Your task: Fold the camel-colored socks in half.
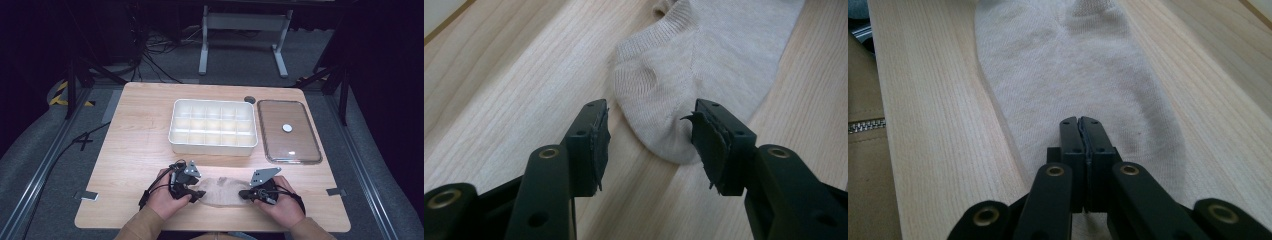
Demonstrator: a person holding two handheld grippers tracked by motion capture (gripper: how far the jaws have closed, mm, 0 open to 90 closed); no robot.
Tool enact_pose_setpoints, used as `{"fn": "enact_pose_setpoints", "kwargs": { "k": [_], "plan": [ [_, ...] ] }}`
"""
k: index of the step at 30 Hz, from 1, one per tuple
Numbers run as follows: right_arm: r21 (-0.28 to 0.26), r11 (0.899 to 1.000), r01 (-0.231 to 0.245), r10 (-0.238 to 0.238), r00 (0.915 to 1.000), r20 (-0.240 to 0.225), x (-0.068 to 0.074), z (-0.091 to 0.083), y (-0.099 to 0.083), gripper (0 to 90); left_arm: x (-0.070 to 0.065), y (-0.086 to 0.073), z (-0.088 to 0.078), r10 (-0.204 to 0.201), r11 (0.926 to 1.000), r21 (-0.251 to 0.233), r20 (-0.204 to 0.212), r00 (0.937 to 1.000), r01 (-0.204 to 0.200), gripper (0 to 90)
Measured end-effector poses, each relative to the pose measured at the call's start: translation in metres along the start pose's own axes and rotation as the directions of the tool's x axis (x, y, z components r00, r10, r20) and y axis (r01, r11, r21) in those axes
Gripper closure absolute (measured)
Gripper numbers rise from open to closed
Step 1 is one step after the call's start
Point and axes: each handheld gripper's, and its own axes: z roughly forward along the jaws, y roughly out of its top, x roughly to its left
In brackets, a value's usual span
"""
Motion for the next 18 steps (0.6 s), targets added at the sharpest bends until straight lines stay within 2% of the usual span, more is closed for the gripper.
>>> {"fn": "enact_pose_setpoints", "kwargs": {
  "k": [6,13,18],
  "plan": [
    [0.0,1.0,0.002,-0.002,1.0,0.004,0.0007,-0.0001,-0.0002,90.0,-0.0017,0.0023,0.0057,0.006,0.9992,0.039,-0.01,0.9999,-0.005,50.1],
    [-0.003,1.0,0.013,-0.013,0.9998,0.015,0.0031,-0.002,0.0001,89.8,-0.0033,0.0028,0.0065,-0.002,0.9992,0.041,-0.014,0.9999,0.002,49.7],
    [-0.027,1.0,0.015,-0.015,0.9998,0.012,0.005,-0.0074,0.0012,89.6,-0.0058,0.0038,0.0077,0.018,0.9992,0.037,-0.013,0.9998,-0.017,55.0]
  ]
}}
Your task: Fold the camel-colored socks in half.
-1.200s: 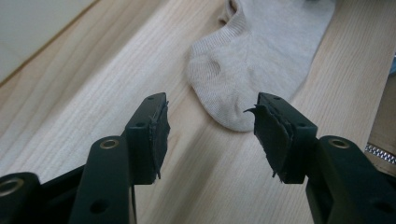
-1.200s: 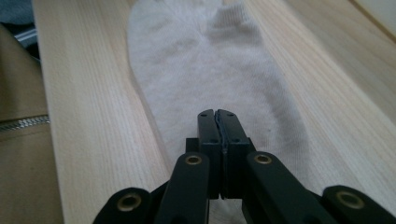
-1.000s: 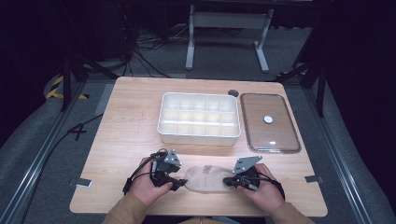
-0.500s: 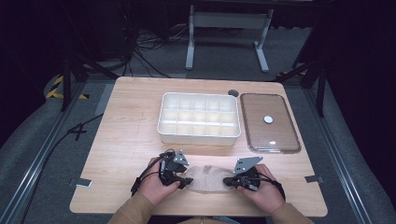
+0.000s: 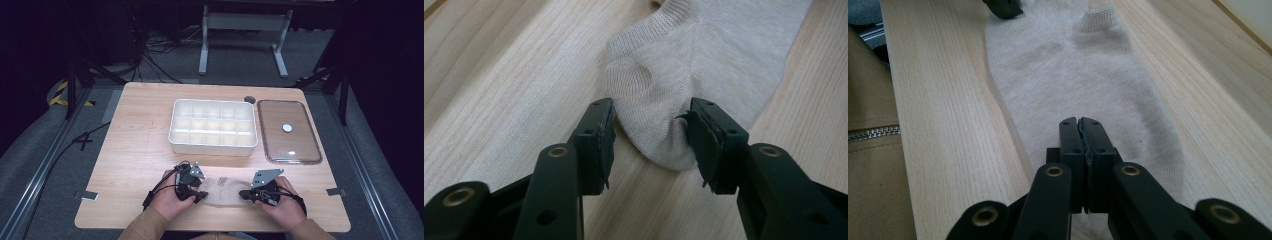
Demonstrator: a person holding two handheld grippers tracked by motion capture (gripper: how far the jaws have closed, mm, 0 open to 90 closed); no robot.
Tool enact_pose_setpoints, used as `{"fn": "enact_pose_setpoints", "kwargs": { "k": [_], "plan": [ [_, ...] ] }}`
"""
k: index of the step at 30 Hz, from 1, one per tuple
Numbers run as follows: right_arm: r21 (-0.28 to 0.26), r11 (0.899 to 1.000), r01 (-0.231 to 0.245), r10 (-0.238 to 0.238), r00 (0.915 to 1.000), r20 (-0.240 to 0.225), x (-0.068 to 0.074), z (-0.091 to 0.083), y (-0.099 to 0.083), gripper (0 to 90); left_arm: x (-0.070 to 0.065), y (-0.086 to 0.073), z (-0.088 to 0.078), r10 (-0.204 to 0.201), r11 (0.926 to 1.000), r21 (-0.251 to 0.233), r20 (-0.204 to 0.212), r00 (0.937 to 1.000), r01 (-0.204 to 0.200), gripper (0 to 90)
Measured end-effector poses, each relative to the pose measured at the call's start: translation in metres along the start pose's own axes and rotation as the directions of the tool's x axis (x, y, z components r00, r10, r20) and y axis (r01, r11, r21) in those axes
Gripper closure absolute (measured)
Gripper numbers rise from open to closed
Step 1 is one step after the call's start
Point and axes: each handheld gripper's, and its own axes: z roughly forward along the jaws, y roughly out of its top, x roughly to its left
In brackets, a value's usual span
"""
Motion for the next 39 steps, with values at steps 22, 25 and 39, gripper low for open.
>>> {"fn": "enact_pose_setpoints", "kwargs": {
  "k": [22,25,39],
  "plan": [
    [-0.018,1.0,0.014,-0.015,0.9998,-0.01,0.002,0.006,-0.002,89.4,-0.003,0.001,-0.004,0.011,0.9997,-0.023,0.049,0.9988,-0.01,81.8],
    [-0.002,1.0,0.013,-0.013,0.9999,0.003,0.002,0.005,-0.003,89.3,-0.002,0.002,-0.011,0.009,0.9993,-0.038,0.053,0.9985,-0.007,81.8],
    [0.001,1.0,0.012,-0.012,0.9999,-0.008,0.001,0.012,-0.001,89.6,-0.007,0.017,-0.024,0.023,0.9969,-0.077,0.084,0.9962,-0.016,81.8]
  ]
}}
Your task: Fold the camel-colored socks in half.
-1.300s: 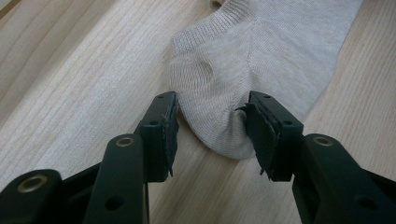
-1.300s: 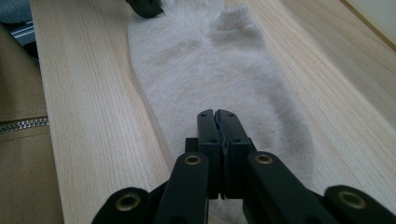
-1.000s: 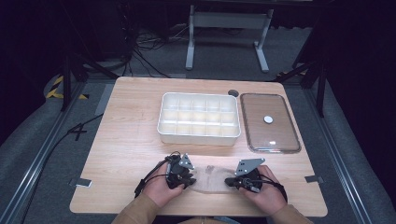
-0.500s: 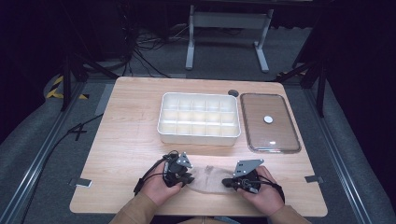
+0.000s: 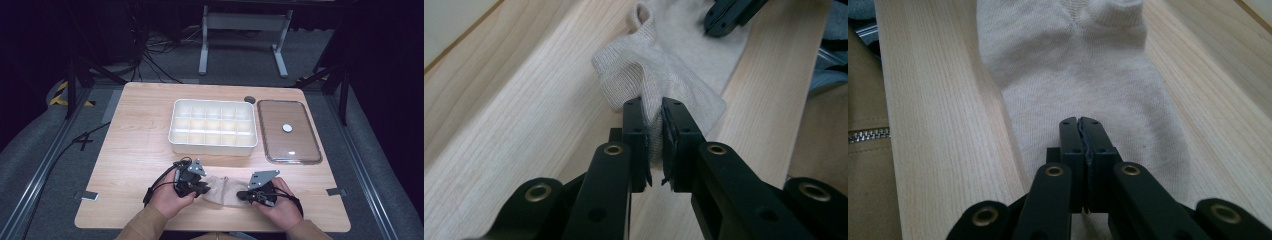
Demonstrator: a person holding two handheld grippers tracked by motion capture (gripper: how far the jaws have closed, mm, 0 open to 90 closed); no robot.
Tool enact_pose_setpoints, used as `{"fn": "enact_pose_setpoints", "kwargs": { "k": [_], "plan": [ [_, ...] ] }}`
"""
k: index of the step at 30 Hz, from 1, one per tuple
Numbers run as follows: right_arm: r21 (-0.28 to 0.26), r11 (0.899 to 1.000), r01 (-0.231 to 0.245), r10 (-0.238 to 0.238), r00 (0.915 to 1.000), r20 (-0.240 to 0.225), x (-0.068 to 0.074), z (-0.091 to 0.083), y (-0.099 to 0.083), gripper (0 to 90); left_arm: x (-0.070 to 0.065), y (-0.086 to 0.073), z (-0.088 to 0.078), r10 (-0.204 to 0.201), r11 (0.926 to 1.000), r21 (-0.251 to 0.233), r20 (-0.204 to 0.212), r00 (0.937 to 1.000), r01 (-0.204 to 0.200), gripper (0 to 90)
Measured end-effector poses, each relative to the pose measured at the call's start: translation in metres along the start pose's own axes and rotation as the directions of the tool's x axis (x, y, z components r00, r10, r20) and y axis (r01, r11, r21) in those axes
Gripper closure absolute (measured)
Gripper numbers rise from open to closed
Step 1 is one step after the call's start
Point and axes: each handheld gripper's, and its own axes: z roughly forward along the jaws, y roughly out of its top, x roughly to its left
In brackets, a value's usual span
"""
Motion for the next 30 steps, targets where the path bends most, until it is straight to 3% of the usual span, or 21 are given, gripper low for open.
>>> {"fn": "enact_pose_setpoints", "kwargs": {
  "k": [15,17,20,24,30],
  "plan": [
    [-0.029,1.0,-0.008,0.008,0.9999,-0.014,0.001,0.003,0.0,87.4,-0.011,0.027,0.004,0.053,0.9983,-0.025,0.04,0.9978,-0.052,81.5],
    [-0.054,0.998,-0.013,0.013,0.9998,-0.013,0.001,-0.006,0.001,86.4,-0.013,0.028,0.003,0.052,0.9986,-0.011,0.039,0.9979,-0.052,81.5],
    [-0.079,0.996,-0.04,0.043,0.9987,0.028,-0.005,-0.03,-0.001,87.9,-0.012,0.028,0.003,0.041,0.9992,-0.005,0.041,0.9983,-0.041,81.5],
    [-0.02,0.997,-0.068,0.069,0.9958,0.06,-0.012,-0.04,-0.015,87.6,-0.011,0.028,0.004,0.035,0.9994,0.002,0.041,0.9986,-0.035,81.5],
    [0.027,0.997,-0.073,0.072,0.9963,0.047,-0.012,-0.028,-0.023,88.6,-0.012,0.031,0.004,0.033,0.9994,0.005,0.051,0.9982,-0.033,81.4]
  ]
}}
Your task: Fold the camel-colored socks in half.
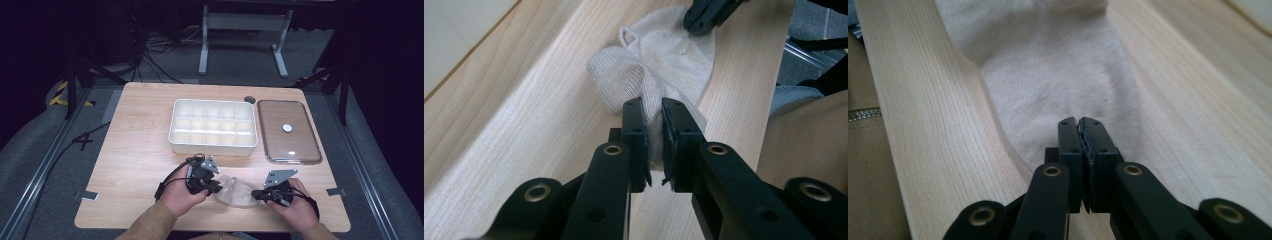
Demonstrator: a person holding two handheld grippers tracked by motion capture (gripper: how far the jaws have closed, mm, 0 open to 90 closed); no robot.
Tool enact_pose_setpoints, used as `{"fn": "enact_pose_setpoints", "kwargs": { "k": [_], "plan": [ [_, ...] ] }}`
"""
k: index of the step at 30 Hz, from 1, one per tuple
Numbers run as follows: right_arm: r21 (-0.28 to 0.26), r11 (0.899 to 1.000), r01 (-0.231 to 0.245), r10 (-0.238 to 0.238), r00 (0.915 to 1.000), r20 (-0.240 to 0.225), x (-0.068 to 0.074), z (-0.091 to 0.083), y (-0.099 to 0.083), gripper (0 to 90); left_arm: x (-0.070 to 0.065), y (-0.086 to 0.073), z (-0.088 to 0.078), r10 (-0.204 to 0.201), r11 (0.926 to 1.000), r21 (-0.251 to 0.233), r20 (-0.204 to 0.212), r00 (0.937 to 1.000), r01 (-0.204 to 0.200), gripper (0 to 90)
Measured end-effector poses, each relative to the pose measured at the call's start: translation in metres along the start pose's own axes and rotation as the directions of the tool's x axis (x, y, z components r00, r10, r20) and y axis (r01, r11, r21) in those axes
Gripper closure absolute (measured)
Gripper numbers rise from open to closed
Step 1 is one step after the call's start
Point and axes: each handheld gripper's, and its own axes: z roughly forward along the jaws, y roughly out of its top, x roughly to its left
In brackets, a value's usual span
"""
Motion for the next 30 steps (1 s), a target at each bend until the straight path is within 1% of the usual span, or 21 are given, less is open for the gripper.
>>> {"fn": "enact_pose_setpoints", "kwargs": {
  "k": [1,2,3,5,9,10,11,14,17,18,21,26,29,30],
  "plan": [
    [0.004,1.0,-0.003,0.003,1.0,-0.004,0.0,0.003,-0.001,88.9,0.0,0.001,0.0,-0.001,1.0,-0.005,0.0,1.0,0.001,81.4],
    [-0.008,1.0,-0.008,0.008,0.9999,-0.011,0.0,0.005,-0.001,88.9,0.0,0.002,-0.001,0.003,1.0,-0.007,0.0,1.0,-0.003,81.4],
    [-0.009,1.0,-0.008,0.008,0.9999,-0.01,0.0,0.005,0.0,89.0,0.0,0.003,-0.001,0.008,0.9999,-0.007,0.002,1.0,-0.008,81.4],
    [-0.019,1.0,0.0,0.0,1.0,-0.01,0.001,0.007,0.001,89.1,-0.001,0.005,0.0,0.01,0.9999,-0.01,0.004,0.9999,-0.01,81.3],
    [-0.039,0.999,0.012,-0.012,0.9998,-0.018,0.003,0.012,0.004,89.2,-0.002,0.009,0.002,0.02,0.9998,-0.001,0.011,0.9997,-0.02,81.3],
    [-0.041,0.999,0.013,-0.013,0.9997,-0.02,0.003,0.013,0.005,89.2,-0.002,0.009,0.003,0.016,0.9998,-0.008,0.01,0.9998,-0.016,81.2],
    [-0.043,0.999,0.013,-0.014,0.9997,-0.022,0.003,0.014,0.006,89.2,-0.002,0.011,0.003,0.025,0.9997,-0.007,0.014,0.9996,-0.025,81.2],
    [-0.053,0.998,0.015,-0.017,0.9994,-0.032,0.004,0.017,0.007,89.2,-0.003,0.014,0.006,0.03,0.9995,-0.006,0.017,0.9994,-0.03,81.1],
    [-0.057,0.998,0.017,-0.02,0.999,-0.04,0.005,0.018,0.007,89.2,-0.004,0.02,0.01,0.036,0.9993,-0.007,0.021,0.9991,-0.036,81.1],
    [-0.057,0.998,0.016,-0.018,0.999,-0.04,0.005,0.018,0.007,89.2,-0.005,0.023,0.012,0.032,0.9995,-0.008,0.021,0.9993,-0.032,81.1],
    [-0.059,0.998,0.012,-0.015,0.999,-0.041,0.004,0.018,0.007,89.3,-0.006,0.027,0.018,0.046,0.9989,0.0,0.029,0.9985,-0.046,81.1],
    [-0.063,0.998,0.01,-0.012,0.999,-0.044,0.004,0.017,0.006,89.2,-0.009,0.032,0.026,0.054,0.9985,0.006,0.028,0.9981,-0.054,81.0],
    [-0.065,0.998,0.009,-0.012,0.9989,-0.045,0.004,0.017,0.006,89.2,-0.01,0.034,0.03,0.05,0.9987,0.008,0.033,0.9982,-0.051,80.8],
    [-0.065,0.998,0.011,-0.014,0.9989,-0.044,0.004,0.017,0.006,89.2,-0.01,0.035,0.032,0.056,0.9983,0.01,0.036,0.9978,-0.057,80.6]
  ]
}}
